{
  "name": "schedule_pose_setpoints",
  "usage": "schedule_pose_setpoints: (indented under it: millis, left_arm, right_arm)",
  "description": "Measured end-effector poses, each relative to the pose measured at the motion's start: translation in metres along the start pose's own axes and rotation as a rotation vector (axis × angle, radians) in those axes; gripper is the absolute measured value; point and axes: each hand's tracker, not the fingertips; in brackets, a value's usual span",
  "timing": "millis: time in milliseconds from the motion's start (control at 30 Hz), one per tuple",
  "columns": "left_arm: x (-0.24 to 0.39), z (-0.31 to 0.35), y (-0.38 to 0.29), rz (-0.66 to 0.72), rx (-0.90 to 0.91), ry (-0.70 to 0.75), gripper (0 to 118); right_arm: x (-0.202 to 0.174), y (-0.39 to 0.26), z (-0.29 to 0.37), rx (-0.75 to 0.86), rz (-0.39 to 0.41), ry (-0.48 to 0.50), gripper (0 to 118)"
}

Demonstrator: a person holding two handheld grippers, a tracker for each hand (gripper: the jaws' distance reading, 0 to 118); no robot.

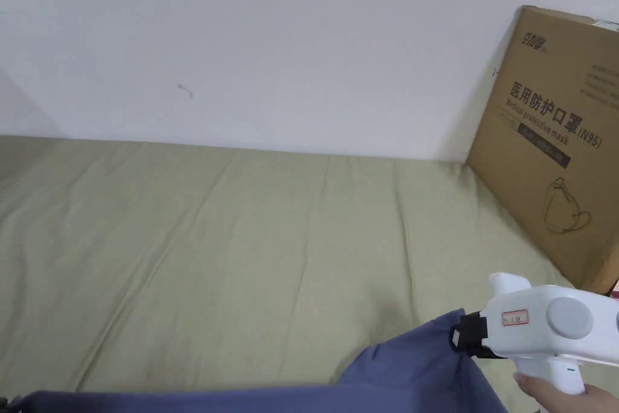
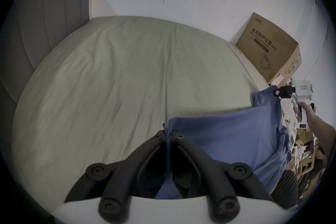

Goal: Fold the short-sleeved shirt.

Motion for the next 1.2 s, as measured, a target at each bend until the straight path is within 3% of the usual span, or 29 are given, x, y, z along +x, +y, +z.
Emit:
schedule_pose_setpoints:
  millis: [400, 633, 933, 1200]
  left_arm:
    - [0.003, 0.016, 0.025, -0.031, 0.091, -0.038, 5]
    - [-0.005, 0.033, 0.019, -0.095, 0.061, -0.150, 5]
    - [-0.023, 0.067, -0.026, -0.138, -0.053, -0.256, 5]
    - [-0.022, 0.086, -0.084, -0.193, -0.159, -0.241, 5]
  right_arm:
    - [0.005, -0.010, 0.062, 0.131, -0.025, 0.017, 3]
    - [0.010, -0.067, 0.110, 0.149, -0.070, 0.031, 3]
    - [0.030, -0.182, 0.173, 0.034, -0.151, 0.047, 3]
    - [0.030, -0.247, 0.166, -0.127, -0.131, 0.021, 3]
